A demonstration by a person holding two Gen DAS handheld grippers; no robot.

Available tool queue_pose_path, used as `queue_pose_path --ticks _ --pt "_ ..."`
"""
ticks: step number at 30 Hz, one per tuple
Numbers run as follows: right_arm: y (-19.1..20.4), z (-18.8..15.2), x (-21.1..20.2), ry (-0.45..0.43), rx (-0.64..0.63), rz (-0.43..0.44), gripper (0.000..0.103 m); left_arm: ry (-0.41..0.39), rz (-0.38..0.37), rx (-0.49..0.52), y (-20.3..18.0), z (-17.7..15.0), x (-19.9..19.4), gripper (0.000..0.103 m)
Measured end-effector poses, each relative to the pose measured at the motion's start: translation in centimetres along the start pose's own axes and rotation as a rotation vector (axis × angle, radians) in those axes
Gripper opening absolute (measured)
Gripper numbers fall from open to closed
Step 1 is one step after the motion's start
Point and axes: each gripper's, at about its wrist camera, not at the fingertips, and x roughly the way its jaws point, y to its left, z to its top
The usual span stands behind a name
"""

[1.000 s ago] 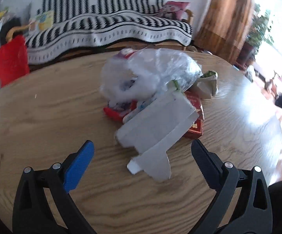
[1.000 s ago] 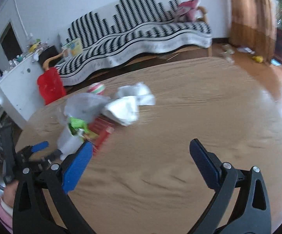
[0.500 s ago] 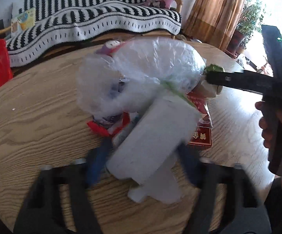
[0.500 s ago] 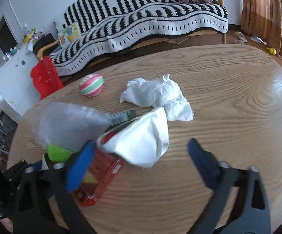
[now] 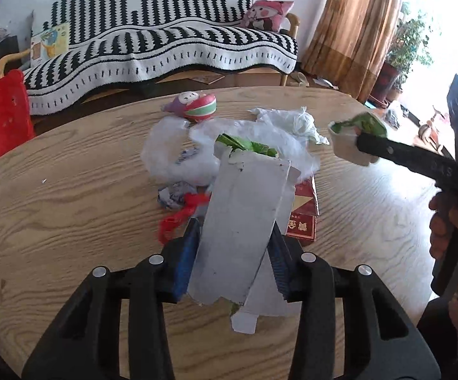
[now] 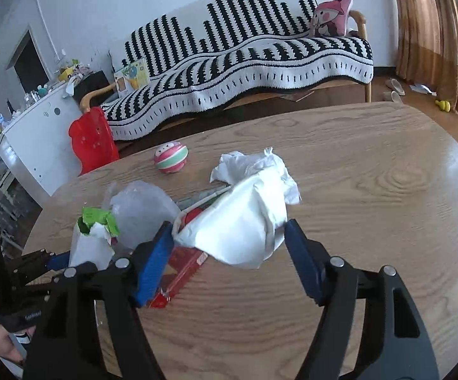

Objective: Collect trash
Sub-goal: 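Grasp white paper carton with left tool while right tool grasps white tissue, then carry carton and tissue over the black bin and open both tools to drop them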

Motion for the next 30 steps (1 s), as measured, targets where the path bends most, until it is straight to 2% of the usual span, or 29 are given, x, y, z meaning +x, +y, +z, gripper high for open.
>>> queue_pose_path --ticks 4,9,14,30 --pt "-0.4 -1.1 -0.9 0.02 0.007 -0.003 0.07 -0.03 -0.001 -0.024 0.4 -0.2 -1.7 0.042" --pt "-1.0 -1.3 -2.7 -0.017 0.013 -0.018 0.07 -0.097 0.042 -0.078 2.6 -0.1 -4.5 0.042" --pt "-1.9 -1.4 -2.5 -0.007 0.056 -0.015 0.07 -0.05 0.069 -0.154 5.4 -1.1 -3.9 0.042" --pt "-0.9 -1.7 -1.4 0.025 0.047 -0.01 0.07 -0.011 0.094 -0.171 7.2 -1.8 -3.0 0.042"
